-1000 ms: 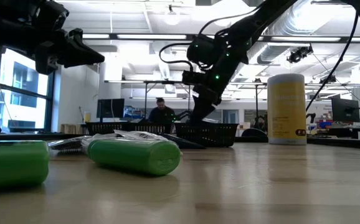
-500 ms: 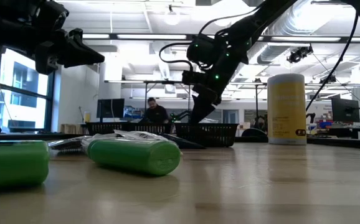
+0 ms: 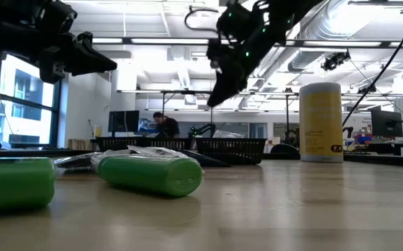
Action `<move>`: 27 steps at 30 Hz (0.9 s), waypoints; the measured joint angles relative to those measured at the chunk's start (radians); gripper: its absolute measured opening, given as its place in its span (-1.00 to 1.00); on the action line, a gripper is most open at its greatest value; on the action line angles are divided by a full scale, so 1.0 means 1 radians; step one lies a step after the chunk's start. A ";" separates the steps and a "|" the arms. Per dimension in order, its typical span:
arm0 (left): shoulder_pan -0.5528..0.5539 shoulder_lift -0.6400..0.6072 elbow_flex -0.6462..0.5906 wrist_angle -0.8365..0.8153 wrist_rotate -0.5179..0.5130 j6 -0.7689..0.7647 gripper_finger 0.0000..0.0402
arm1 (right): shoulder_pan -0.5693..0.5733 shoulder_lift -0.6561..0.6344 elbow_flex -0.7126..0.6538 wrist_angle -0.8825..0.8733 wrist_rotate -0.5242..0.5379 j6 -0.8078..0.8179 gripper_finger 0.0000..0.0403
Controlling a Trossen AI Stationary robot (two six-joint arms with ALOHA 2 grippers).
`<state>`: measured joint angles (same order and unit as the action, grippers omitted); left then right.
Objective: Pick & Place Travel size toiletries
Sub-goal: Put the top black hairbrush into the left black bin
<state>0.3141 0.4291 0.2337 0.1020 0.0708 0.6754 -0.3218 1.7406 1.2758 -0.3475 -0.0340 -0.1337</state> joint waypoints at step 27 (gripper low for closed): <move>0.000 0.001 0.000 0.000 0.057 -0.072 -1.00 | 0.076 -0.039 0.000 -0.044 -0.054 0.062 -0.98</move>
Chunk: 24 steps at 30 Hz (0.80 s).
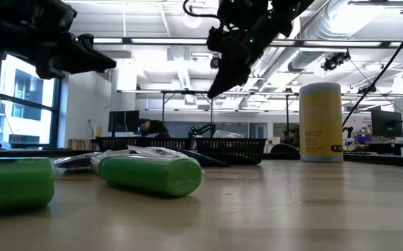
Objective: Pick & Place Travel size toiletries
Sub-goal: Put the top black hairbrush into the left black bin
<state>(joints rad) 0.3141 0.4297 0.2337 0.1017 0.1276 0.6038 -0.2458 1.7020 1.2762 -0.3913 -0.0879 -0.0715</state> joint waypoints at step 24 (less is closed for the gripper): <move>0.000 0.002 0.001 -0.024 0.038 -0.145 -1.00 | 0.000 -0.005 0.000 -0.062 0.007 -0.008 -0.99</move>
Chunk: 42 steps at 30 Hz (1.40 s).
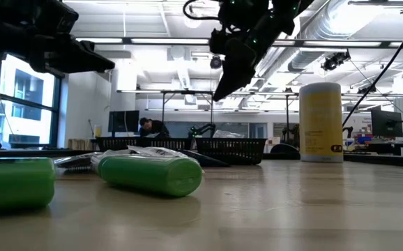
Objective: Pick & Place Travel size toiletries
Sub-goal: Put the top black hairbrush into the left black bin
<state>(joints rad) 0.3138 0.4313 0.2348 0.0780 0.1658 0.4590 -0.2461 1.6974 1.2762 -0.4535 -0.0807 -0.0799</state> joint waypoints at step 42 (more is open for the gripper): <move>0.000 0.110 0.000 -0.013 -0.146 0.010 -1.00 | -0.051 -0.616 -0.707 0.739 -0.045 0.107 -0.99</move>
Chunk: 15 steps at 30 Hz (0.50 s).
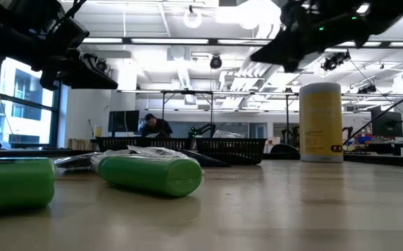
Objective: Pick & Place Travel size toiletries
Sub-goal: Put the top black hairbrush into the left black bin
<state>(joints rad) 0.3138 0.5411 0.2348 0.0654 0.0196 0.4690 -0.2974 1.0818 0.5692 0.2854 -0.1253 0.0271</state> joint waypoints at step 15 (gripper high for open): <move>0.000 0.000 0.000 0.000 -0.004 -0.002 -1.00 | 0.000 -0.344 -0.195 -0.025 0.066 0.031 -0.99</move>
<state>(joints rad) 0.3138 0.5411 0.2348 0.0658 0.0155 0.4667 -0.2970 0.7382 0.3746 0.2606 -0.0591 0.0579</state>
